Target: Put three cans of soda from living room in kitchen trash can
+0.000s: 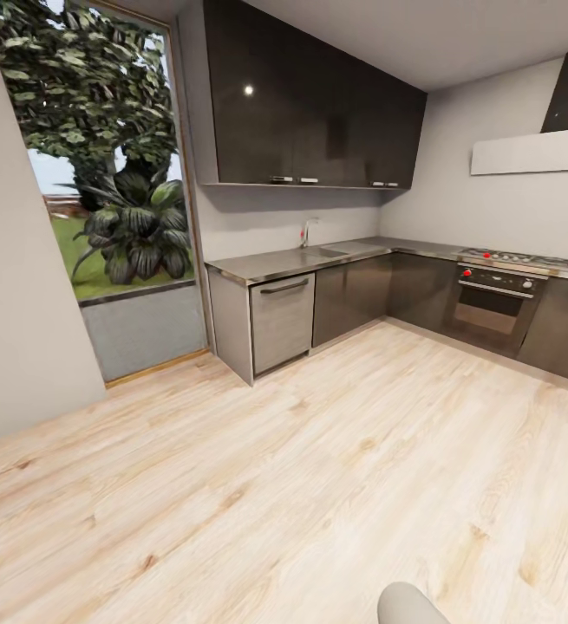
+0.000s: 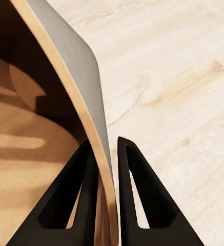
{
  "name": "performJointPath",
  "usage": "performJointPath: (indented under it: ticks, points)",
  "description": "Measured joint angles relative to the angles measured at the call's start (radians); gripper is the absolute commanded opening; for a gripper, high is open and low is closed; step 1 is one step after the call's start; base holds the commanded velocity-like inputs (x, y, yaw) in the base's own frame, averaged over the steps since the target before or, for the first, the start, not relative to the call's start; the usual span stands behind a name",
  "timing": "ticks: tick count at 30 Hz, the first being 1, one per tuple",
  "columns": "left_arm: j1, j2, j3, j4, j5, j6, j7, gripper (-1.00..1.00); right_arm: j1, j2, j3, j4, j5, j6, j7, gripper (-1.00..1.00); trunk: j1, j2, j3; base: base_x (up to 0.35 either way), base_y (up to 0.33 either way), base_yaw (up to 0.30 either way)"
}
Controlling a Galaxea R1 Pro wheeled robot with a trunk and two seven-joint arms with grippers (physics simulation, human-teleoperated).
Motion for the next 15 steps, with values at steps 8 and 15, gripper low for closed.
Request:
performJointPath:
  ticks: [8, 15]
  points:
    - [0.000, 0.000, 0.000, 0.000, 0.000, 0.000, 0.000, 1.00, 0.000, 0.000, -0.002, -0.001, -0.001, 0.000, 0.000, -1.00, 0.000, 0.000, 0.000, 0.000, 0.000, 0.000]
    - [0.000, 0.000, 0.000, 0.000, 0.000, 0.000, 0.000, 1.00, 0.000, 0.000, -0.002, 0.001, -0.001, 0.000, 0.000, -1.00, 0.000, 0.000, 0.000, 0.000, 0.000, 0.000]
